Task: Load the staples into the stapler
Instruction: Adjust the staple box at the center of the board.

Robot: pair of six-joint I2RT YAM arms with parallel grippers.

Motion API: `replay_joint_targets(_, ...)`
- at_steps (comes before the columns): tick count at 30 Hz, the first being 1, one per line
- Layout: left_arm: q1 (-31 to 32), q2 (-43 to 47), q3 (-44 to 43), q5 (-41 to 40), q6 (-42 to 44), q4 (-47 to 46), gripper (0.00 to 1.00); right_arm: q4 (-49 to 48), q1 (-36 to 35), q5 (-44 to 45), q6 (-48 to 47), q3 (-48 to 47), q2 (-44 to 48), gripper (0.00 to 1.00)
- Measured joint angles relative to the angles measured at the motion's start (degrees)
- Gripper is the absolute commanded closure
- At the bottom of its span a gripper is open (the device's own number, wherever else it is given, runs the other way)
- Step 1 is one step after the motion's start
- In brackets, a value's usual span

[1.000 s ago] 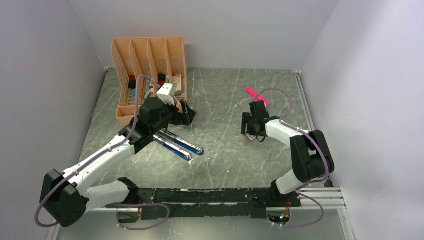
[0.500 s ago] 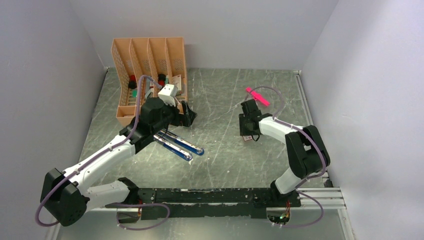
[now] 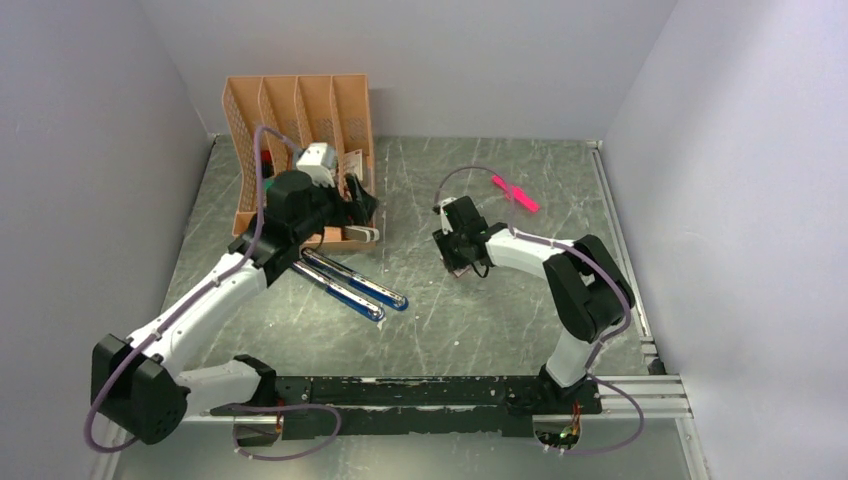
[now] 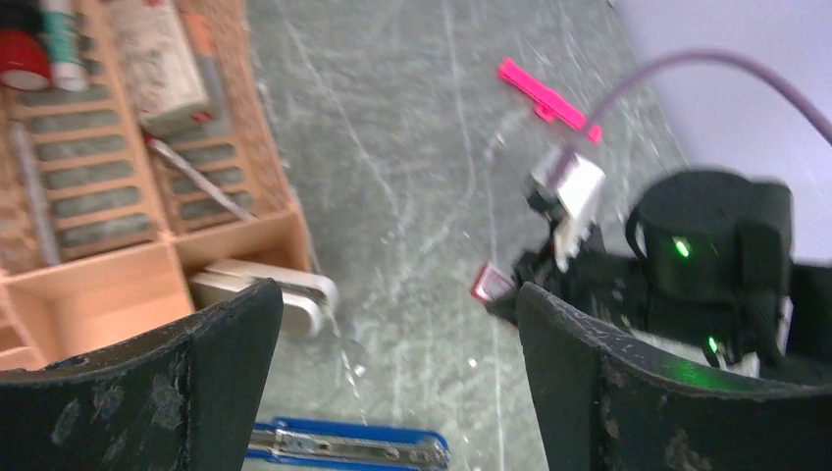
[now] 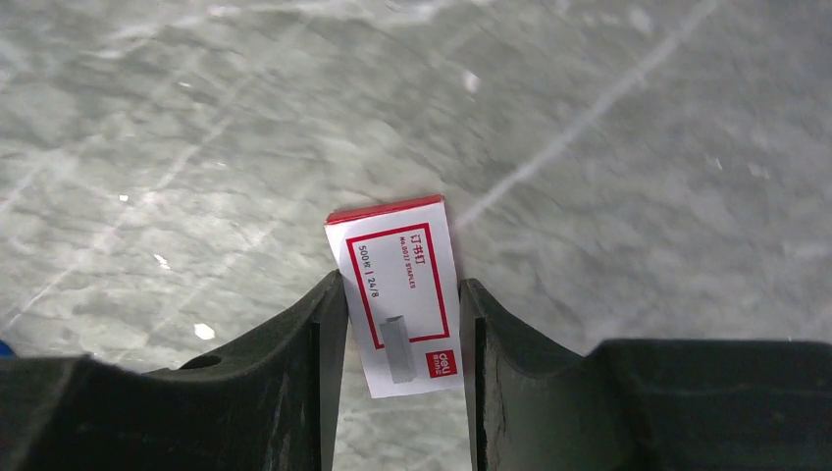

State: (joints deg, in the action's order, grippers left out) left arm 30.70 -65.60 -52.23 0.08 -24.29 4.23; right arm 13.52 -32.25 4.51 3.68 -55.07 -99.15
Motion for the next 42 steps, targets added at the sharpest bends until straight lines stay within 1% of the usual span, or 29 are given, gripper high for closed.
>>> replay_joint_targets(3, -4.6, -2.2, -2.5, 1.4, -1.3, 0.5, 0.08, -2.0, -0.5, -3.1, -4.2, -0.5, -0.8, 0.68)
replay_joint_targets(8, -10.4, -6.0, -6.8, 5.2, -3.9, 1.2, 0.11, -3.5, -0.4, -6.8, -10.6, 0.0, -0.8, 0.62)
replay_joint_targets(11, -14.4, -8.2, -8.7, 9.9, -6.1, 0.4, 0.17, -4.0, -0.4, -9.8, -14.3, 0.2, -0.7, 0.52)
replay_joint_targets(12, -15.3, -9.2, -9.6, 11.4, -6.5, 0.3, 0.17, -4.0, -0.4, -10.8, -15.4, 0.2, -0.7, 0.48)
replay_joint_targets(14, -16.6, -11.9, -12.3, 13.9, -6.6, 0.3, 0.18, -4.0, -0.4, -12.3, -17.1, 0.3, -0.7, 0.44)
replay_joint_targets(17, -16.7, -16.5, -16.9, 17.4, -6.3, 0.3, 0.18, -4.7, -0.4, -13.8, -18.9, 1.0, -0.4, 0.42)
replay_joint_targets(20, -16.7, -18.6, -18.4, 19.9, -6.1, 0.3, 0.17, -6.9, -0.4, -14.0, -19.4, 4.9, 2.7, 0.42)
replay_joint_targets(23, -16.7, -19.5, -19.0, 22.7, -5.8, 0.2, 0.17, -11.3, -0.3, -13.6, -19.0, 10.8, 9.4, 0.42)
replay_joint_targets(26, -16.7, -19.7, -19.5, 25.4, -5.3, -0.3, 0.16, -18.1, 0.0, -13.5, -18.3, 16.1, 17.6, 0.43)
replay_joint_targets(29, -16.7, -19.7, -19.6, 27.5, -4.8, -1.1, 0.17, -25.4, 0.1, -12.6, -18.3, 19.1, 22.0, 0.43)
replay_joint_targets(31, -16.7, -19.7, -19.7, 28.6, -4.3, -1.0, 0.17, -29.4, 0.3, -11.9, -19.0, 20.7, 22.5, 0.42)
replay_joint_targets(33, -16.7, -20.0, -20.3, 29.9, -3.9, -0.9, 0.19, -29.9, 0.9, -11.8, -19.4, 21.0, 21.4, 0.39)
replay_joint_targets(38, -16.7, -21.7, -21.6, 32.4, -2.6, -0.6, 0.20, -25.2, 2.6, -13.6, -19.5, 18.1, 16.1, 0.36)
replay_joint_targets(42, -16.7, -22.5, -21.7, 33.6, -1.8, 0.6, 0.20, -21.7, 2.7, -14.6, -19.6, 17.9, 14.4, 0.35)
